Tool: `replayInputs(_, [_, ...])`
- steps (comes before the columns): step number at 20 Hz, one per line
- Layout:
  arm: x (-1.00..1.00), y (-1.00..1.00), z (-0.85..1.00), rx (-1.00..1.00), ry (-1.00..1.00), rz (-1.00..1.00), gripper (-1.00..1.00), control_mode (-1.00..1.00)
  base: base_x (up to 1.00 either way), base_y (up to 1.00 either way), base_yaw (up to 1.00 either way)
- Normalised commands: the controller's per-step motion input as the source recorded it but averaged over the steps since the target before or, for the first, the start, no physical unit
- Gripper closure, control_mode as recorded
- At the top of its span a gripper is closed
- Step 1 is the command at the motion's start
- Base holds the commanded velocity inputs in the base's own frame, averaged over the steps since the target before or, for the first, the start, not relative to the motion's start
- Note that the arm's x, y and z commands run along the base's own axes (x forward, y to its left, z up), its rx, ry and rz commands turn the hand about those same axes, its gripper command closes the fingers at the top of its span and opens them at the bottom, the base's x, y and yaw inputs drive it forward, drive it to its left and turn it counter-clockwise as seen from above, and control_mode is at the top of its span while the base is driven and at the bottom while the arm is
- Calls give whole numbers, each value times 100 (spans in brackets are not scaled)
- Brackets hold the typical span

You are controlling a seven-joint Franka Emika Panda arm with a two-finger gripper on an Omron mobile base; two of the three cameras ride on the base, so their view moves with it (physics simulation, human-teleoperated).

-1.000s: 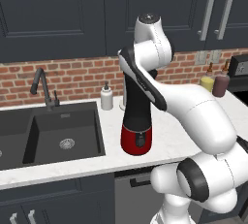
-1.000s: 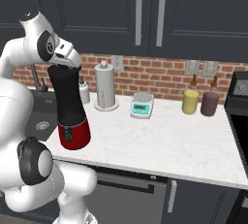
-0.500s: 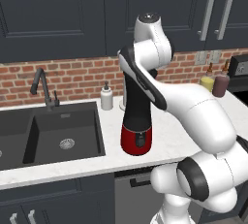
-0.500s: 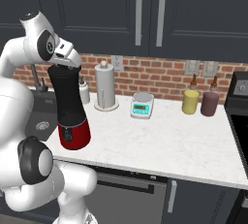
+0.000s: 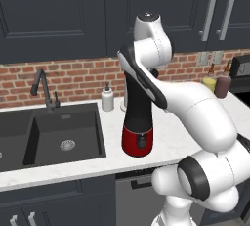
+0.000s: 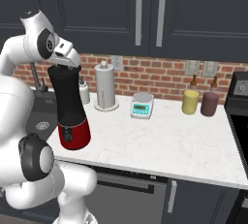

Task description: Close the lid blender by securely placing the lid on top.

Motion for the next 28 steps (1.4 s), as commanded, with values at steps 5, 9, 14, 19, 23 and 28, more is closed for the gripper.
replayInputs(5, [-6,28,-84,-5,5,0,100,-100,0,0,0])
replayInputs(9, [-4,21,-100,-6,5,0,100,-100,0,0,0])
replayInputs(14, [-2,14,-100,-6,2,0,100,-100,0,0,0])
replayInputs(19, [-18,8,-78,-3,0,0,-100,-100,0,0,0])
replayInputs(23, [-41,0,-59,0,0,0,-100,-100,0,0,0])
replayInputs(28, [-54,0,-59,0,0,0,-100,-100,0,0,0])
